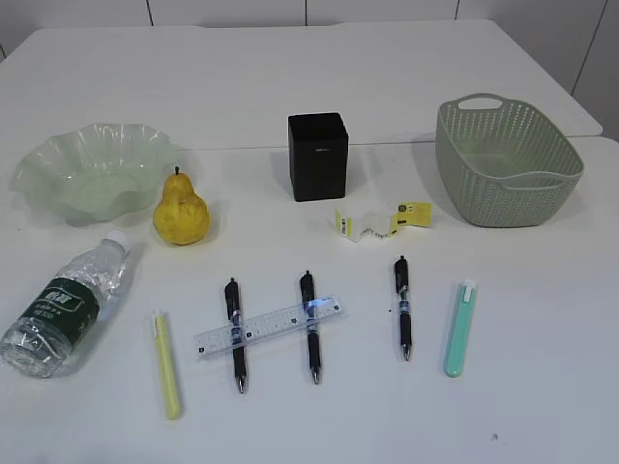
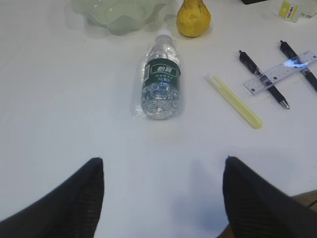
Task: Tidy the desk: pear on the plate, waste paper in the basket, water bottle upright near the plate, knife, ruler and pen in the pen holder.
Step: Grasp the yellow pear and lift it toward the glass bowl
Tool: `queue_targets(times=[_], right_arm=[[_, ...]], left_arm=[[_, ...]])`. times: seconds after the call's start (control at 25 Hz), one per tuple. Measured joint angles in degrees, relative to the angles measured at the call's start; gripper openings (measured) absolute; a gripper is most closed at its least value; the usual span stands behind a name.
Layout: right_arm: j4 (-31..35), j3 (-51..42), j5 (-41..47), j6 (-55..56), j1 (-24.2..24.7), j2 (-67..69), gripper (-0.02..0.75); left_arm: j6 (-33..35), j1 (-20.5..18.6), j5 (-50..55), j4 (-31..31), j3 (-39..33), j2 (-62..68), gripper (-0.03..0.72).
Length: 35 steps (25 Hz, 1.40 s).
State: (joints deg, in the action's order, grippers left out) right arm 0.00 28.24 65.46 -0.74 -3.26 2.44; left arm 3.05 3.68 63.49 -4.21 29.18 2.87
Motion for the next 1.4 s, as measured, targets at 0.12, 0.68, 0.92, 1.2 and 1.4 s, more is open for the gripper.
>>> queue_targets(times=[0.12, 0.68, 0.92, 1.2, 1.4], right_arm=[[0.00, 0.00, 0.00, 0.00, 0.00, 0.00, 0.532], [0.00, 0.00, 0.00, 0.00, 0.00, 0.00, 0.532], [0.00, 0.00, 0.00, 0.00, 0.00, 0.00, 0.532], [0.00, 0.00, 0.00, 0.00, 0.00, 0.00, 0.532], [0.00, 0.00, 0.00, 0.00, 0.00, 0.00, 0.532]], left_arm=[[0.00, 0.00, 0.00, 0.00, 0.00, 0.00, 0.527], [0.00, 0.00, 0.00, 0.00, 0.00, 1.80, 0.527], [0.00, 0.00, 0.00, 0.00, 0.00, 6.29, 0.527], [0.00, 0.00, 0.00, 0.00, 0.00, 7.05, 0.527], [0.00, 0.00, 0.00, 0.00, 0.00, 7.05, 0.527]])
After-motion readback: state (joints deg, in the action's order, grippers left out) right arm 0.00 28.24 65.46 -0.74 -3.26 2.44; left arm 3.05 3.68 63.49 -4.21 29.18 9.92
